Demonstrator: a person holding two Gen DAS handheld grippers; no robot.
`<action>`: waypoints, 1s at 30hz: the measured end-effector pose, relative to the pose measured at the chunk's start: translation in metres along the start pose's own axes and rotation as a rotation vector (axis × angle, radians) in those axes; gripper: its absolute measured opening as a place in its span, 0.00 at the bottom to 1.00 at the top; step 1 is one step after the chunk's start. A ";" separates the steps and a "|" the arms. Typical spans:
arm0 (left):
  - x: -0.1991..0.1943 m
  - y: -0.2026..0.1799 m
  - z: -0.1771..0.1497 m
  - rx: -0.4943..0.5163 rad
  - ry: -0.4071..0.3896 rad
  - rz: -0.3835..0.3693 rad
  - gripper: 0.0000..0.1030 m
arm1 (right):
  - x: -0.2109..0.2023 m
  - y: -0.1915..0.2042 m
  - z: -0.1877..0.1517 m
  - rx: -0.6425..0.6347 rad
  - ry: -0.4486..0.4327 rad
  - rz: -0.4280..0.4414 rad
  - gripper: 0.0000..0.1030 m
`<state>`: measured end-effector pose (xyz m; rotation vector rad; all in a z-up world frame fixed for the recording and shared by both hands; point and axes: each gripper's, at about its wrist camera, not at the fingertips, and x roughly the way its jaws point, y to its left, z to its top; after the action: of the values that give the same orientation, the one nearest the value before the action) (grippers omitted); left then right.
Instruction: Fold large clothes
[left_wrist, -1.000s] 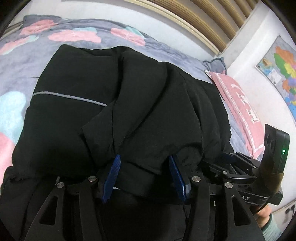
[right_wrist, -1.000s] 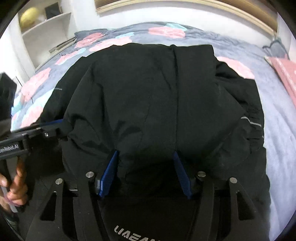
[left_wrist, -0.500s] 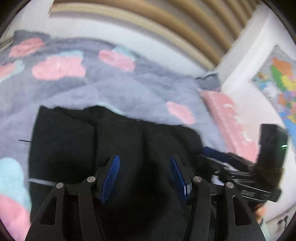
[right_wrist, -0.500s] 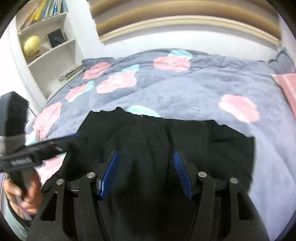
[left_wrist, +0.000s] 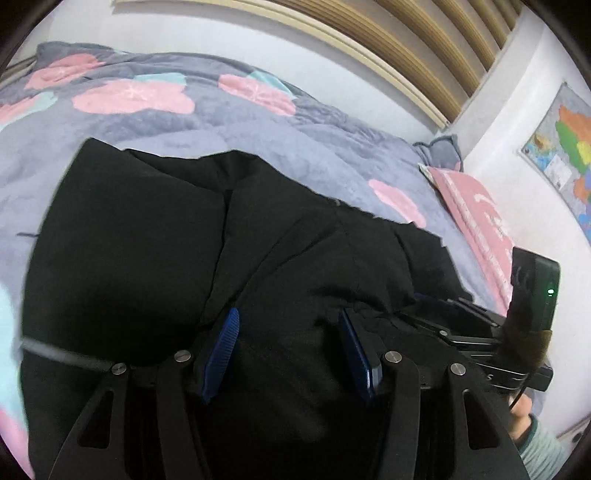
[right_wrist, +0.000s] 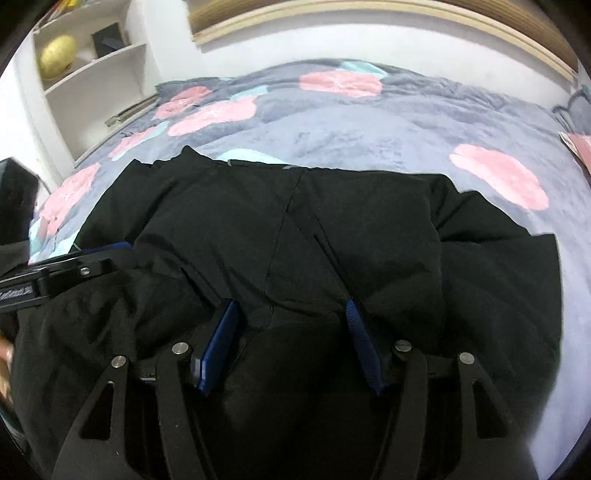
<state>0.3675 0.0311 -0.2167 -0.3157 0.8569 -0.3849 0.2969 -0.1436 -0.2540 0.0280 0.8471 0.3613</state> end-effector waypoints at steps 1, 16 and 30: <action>-0.011 -0.003 0.001 -0.003 -0.014 -0.017 0.56 | -0.012 0.004 0.001 0.011 0.004 0.006 0.63; -0.027 -0.028 -0.059 0.151 0.121 0.089 0.67 | -0.030 0.058 -0.066 -0.123 -0.036 -0.002 0.78; -0.188 -0.015 -0.123 0.164 0.003 0.090 0.67 | -0.155 0.056 -0.132 -0.002 -0.012 -0.010 0.78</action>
<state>0.1576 0.0877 -0.1606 -0.1247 0.8335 -0.3696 0.0893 -0.1570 -0.2203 0.0244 0.8349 0.3517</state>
